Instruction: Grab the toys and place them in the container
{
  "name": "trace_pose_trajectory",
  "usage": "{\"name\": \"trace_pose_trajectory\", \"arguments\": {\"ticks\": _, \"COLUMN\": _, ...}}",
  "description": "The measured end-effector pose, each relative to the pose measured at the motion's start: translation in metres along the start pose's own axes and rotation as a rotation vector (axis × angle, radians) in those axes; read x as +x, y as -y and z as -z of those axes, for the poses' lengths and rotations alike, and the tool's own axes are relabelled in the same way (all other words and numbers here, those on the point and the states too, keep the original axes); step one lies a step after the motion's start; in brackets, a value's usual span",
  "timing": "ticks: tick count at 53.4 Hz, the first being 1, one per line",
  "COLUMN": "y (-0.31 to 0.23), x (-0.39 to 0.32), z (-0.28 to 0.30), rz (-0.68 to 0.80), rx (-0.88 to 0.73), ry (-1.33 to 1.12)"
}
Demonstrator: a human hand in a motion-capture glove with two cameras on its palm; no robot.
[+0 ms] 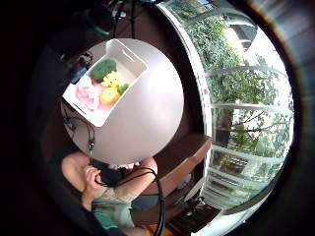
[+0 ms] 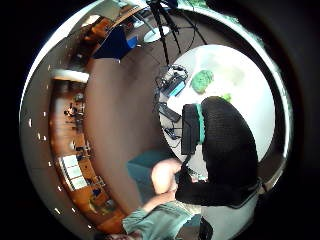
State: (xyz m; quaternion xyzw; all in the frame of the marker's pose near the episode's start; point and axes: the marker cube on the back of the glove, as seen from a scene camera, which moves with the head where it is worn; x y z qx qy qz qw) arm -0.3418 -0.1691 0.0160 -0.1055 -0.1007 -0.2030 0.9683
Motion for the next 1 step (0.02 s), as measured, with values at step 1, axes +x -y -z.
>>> {"name": "trace_pose_trajectory", "arguments": {"ticks": 1, "y": -0.0001, "x": -0.0005, "z": -0.0007, "rz": -0.004, "rx": -0.001, "ry": -0.002}}
